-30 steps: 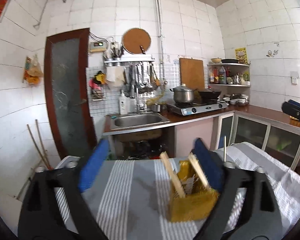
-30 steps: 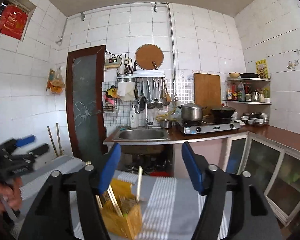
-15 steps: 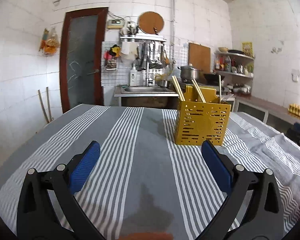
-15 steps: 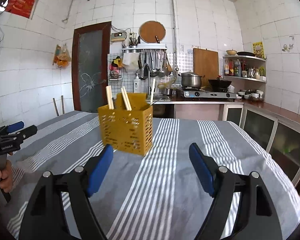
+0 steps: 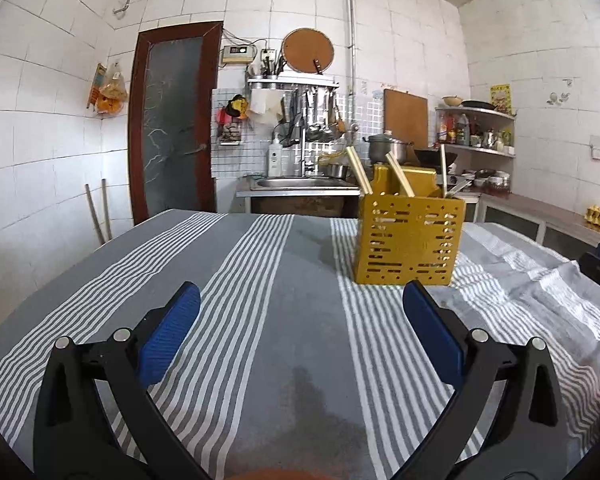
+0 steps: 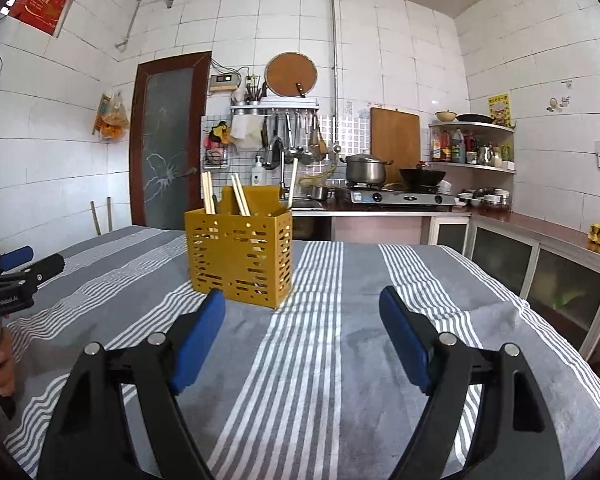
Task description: Organize utensils
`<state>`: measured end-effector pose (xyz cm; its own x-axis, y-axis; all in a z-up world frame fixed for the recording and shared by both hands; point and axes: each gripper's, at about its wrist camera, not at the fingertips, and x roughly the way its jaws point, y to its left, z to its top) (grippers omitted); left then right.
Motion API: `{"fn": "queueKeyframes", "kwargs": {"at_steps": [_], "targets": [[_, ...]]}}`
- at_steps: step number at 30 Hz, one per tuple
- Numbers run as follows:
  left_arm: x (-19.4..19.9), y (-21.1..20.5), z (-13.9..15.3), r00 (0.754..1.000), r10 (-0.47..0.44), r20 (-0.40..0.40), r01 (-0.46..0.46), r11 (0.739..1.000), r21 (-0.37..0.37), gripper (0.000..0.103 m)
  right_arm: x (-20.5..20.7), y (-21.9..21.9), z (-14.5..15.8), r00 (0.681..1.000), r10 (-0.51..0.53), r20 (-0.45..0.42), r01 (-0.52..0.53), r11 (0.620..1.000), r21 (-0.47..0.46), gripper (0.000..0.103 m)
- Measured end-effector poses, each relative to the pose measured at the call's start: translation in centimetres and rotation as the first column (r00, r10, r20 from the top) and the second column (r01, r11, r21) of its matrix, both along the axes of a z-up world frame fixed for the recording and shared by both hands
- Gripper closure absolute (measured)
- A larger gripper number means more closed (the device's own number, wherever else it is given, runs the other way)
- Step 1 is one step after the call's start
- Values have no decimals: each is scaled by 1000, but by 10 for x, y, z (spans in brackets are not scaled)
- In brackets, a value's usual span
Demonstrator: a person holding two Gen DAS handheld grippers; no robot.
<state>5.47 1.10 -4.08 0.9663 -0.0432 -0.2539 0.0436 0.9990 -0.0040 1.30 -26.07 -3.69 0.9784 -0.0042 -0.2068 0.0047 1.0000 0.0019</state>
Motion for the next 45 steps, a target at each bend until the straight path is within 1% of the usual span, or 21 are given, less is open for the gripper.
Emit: {"fn": "queueKeyframes", "kwargs": {"at_steps": [1,3,6,12,15,27,35,45], "targets": [[0,-1,-1,1000,8,-2,-8,1000,6,5,2,1,-1,1000,-2,-9,2,1000,-5,22],[2,-5,-2,1000,21,-9,-21,999,26,5,5,3,-3,1000,5,-28,-5,1000,-8,22],[2,-9,-2,1000,28,-7,-28,999,42,5,5,4,-4,1000,-6,-25,5,1000,-9,22],[9,-3,-4,999,37,-38,-37,999,13,5,8,6,-5,999,-4,-33,4,1000,-9,22],[11,-4,-5,998,40,-47,-40,999,12,5,9,6,-5,999,-4,-37,4,1000,-7,22],[9,-11,-5,998,37,-42,-36,999,31,5,11,11,-8,998,-6,-55,5,1000,-25,22],[10,-11,-6,998,37,-41,-36,999,32,5,10,9,-9,998,-9,-58,8,1000,-9,22],[9,-11,-6,998,37,-43,-36,999,31,5,11,9,-8,998,-12,-56,12,1000,-12,22]]}}
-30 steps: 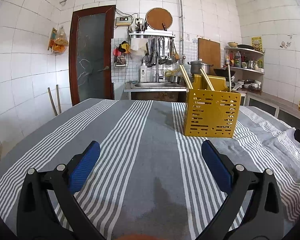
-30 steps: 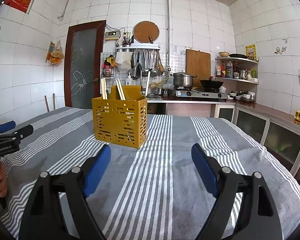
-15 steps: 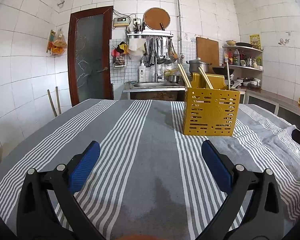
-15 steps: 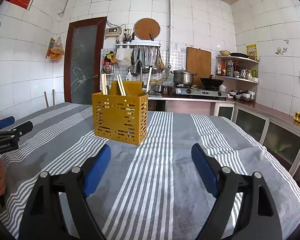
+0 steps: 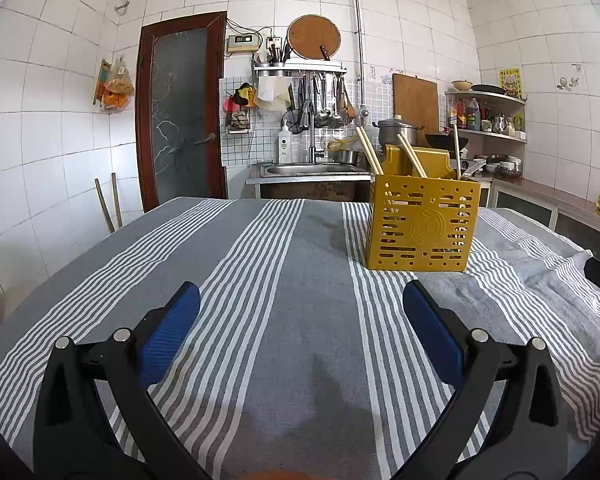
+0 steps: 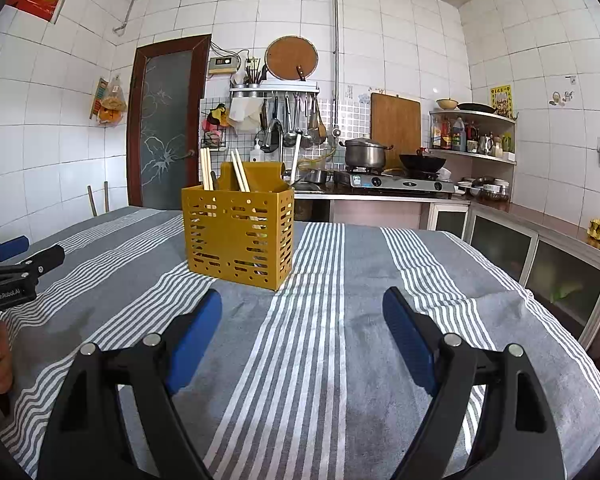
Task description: Organize utensils
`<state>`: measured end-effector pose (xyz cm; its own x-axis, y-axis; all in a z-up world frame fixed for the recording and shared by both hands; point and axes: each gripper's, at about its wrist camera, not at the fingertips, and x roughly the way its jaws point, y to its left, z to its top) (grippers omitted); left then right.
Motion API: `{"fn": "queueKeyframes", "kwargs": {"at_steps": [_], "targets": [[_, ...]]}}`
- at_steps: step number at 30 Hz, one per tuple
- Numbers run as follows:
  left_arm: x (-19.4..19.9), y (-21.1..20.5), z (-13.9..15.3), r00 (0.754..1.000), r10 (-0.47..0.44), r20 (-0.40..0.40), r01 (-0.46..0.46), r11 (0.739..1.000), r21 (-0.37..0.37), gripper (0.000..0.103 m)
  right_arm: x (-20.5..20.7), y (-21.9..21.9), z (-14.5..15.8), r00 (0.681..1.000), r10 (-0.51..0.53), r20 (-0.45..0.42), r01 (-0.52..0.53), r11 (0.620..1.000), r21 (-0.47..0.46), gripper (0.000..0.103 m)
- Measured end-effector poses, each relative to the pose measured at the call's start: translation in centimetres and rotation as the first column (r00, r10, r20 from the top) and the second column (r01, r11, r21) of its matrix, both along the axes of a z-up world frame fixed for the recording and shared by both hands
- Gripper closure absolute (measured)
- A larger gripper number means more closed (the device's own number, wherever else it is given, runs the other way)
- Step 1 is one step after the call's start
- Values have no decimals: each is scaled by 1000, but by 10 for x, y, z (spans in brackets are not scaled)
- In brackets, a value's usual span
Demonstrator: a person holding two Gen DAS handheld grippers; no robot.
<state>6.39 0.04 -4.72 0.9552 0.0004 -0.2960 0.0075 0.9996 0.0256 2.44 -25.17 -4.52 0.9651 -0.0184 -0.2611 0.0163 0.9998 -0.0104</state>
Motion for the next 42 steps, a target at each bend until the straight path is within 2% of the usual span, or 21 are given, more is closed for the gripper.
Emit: {"fn": "queueKeyframes", "kwargs": {"at_steps": [42], "targets": [[-1,0,0,1000,3,0,-3,1000,18,5,-2,-1,1,1000,-8,0,8,1000,7,22]]}}
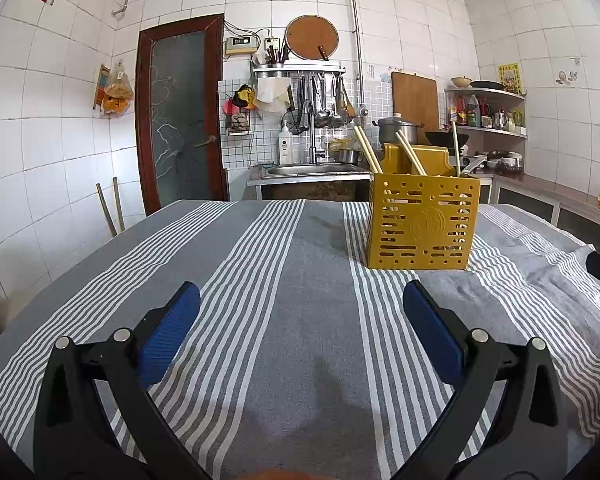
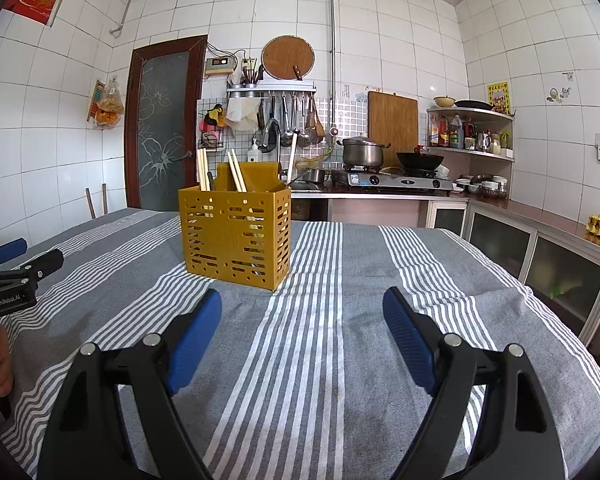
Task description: Organize utensils
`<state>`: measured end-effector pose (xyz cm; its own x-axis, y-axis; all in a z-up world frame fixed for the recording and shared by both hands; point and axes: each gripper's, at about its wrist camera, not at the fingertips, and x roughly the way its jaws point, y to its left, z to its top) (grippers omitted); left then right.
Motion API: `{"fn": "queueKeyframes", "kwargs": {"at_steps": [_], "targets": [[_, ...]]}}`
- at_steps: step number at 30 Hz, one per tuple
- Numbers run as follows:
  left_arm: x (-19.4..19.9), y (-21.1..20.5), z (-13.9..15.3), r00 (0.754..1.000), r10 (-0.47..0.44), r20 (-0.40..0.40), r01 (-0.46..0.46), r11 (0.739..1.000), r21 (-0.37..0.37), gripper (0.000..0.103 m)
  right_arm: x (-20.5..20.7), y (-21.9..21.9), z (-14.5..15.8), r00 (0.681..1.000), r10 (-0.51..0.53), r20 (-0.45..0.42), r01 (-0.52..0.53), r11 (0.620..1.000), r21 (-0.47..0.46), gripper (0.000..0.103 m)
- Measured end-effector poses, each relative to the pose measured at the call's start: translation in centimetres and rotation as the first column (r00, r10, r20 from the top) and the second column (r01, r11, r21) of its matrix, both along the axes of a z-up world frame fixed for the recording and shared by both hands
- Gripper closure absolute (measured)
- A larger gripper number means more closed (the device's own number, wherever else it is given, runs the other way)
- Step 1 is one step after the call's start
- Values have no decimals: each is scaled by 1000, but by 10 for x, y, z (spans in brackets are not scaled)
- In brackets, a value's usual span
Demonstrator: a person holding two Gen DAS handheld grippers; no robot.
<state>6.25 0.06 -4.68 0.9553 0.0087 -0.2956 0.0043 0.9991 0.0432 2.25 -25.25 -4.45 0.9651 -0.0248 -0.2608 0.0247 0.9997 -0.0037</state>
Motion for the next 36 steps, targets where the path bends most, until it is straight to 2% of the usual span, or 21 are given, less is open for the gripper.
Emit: {"fn": "queueKeyframes", "kwargs": {"at_steps": [36], "targets": [[0,-4,4,1000,6,-2,-6,1000,10,5,5,-3,-6,1000,0,-17,0,1000,24,22]]}}
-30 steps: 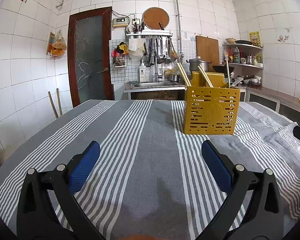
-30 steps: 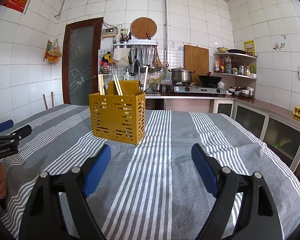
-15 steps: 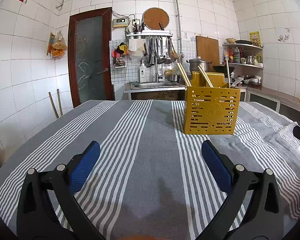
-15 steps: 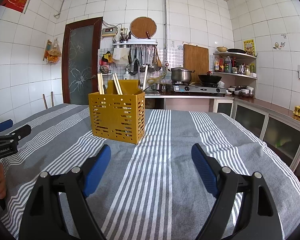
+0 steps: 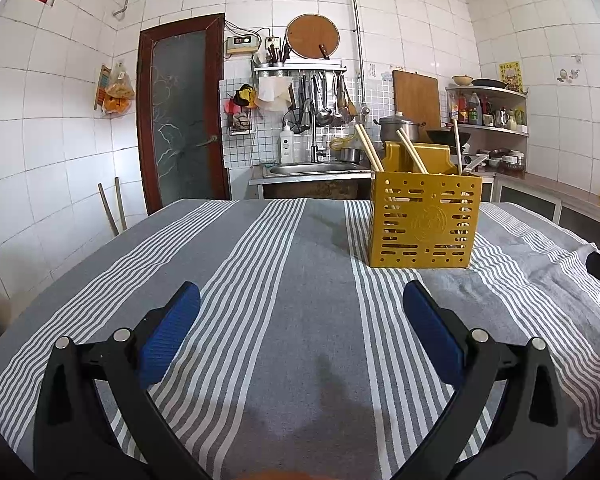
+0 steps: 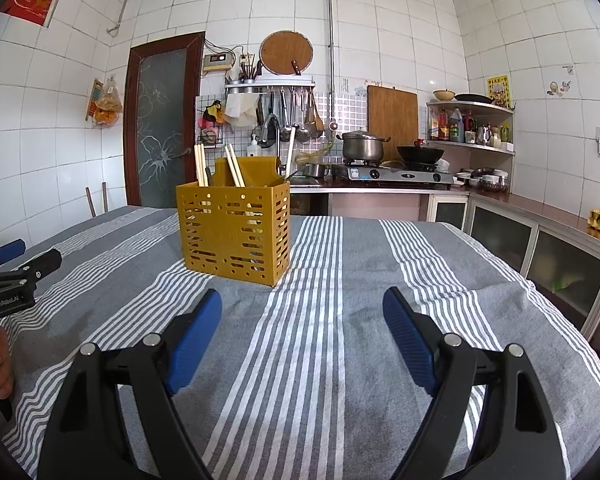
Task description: Organize utensils
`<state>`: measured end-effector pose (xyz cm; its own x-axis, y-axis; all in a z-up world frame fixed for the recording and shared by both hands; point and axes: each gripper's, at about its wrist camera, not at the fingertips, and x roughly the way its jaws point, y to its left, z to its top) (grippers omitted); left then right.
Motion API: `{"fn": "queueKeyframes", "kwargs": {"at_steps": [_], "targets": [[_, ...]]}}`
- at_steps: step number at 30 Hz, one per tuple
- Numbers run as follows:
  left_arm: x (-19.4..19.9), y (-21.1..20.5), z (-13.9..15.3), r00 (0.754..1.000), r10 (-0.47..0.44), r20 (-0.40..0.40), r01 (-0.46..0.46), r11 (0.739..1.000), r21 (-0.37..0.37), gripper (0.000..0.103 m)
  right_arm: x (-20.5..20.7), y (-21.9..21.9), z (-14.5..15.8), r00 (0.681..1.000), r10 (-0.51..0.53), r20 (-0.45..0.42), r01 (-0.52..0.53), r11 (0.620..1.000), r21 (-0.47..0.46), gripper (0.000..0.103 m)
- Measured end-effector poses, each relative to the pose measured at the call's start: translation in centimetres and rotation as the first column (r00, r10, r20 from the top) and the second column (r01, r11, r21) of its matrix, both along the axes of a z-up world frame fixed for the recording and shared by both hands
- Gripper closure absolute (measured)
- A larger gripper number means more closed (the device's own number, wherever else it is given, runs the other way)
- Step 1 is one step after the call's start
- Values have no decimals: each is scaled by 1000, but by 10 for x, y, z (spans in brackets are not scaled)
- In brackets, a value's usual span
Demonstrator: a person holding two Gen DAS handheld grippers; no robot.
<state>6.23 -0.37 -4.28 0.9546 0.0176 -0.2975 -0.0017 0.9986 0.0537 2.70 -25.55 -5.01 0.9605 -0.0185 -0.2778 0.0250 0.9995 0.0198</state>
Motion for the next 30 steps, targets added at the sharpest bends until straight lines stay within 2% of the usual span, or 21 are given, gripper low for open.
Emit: {"fn": "queueKeyframes", "kwargs": {"at_steps": [30], "targets": [[-4,-10,-1,1000,13,10,-14,1000,27,5,1,1,-1,1000,-4,0,4,1000,8,22]]}}
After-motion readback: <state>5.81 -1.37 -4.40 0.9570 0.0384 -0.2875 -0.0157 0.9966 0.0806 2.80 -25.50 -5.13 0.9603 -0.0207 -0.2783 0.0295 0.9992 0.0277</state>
